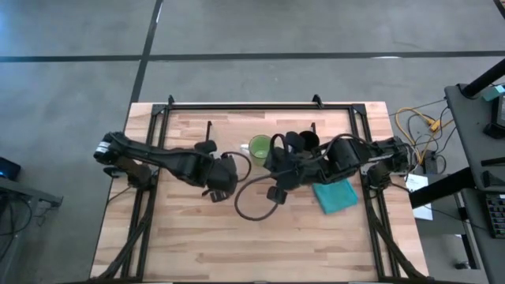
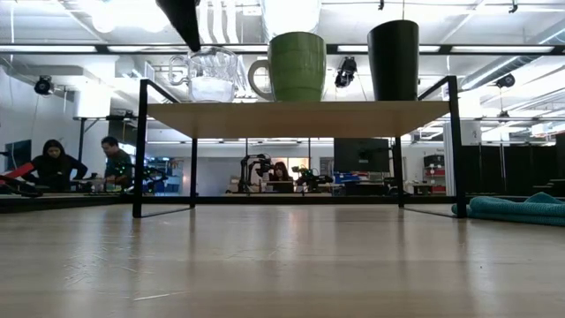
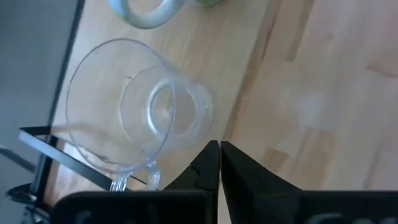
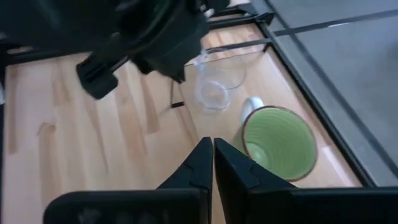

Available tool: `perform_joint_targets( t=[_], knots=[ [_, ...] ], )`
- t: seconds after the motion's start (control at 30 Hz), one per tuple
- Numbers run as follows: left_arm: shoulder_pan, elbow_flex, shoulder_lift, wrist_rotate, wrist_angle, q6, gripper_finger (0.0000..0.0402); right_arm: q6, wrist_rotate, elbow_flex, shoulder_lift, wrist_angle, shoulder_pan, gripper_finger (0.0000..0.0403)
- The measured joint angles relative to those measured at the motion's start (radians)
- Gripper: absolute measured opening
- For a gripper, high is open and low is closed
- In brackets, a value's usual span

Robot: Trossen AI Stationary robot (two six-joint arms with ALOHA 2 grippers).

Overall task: Stack small to large cups/mugs on shelf
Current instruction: Put the transparent mug on the shelf

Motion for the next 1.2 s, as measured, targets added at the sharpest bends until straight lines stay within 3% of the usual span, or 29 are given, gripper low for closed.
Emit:
perform_joint_targets(
  t=[0.23, 0.47, 1.2],
  knots=[
    [-0.011, -0.055, 0.0, -0.047, 0.019, -0.021, 0.0, 0.029, 0.03, -0.008, 0.0, 0.002, 0.005, 0.0009],
    [-0.01, -0.095, 0.0, -0.049, 0.154, 0.035, 0.0, 0.03, 0.03, -0.025, 0.0, 0.002, 0.005, 0.0009],
    [0.02, -0.128, -0.002, -0.107, 0.164, 0.119, 0.0, 0.04, 0.027, -0.026, 0.0, 0.003, 0.005, 0.0008]
  ],
)
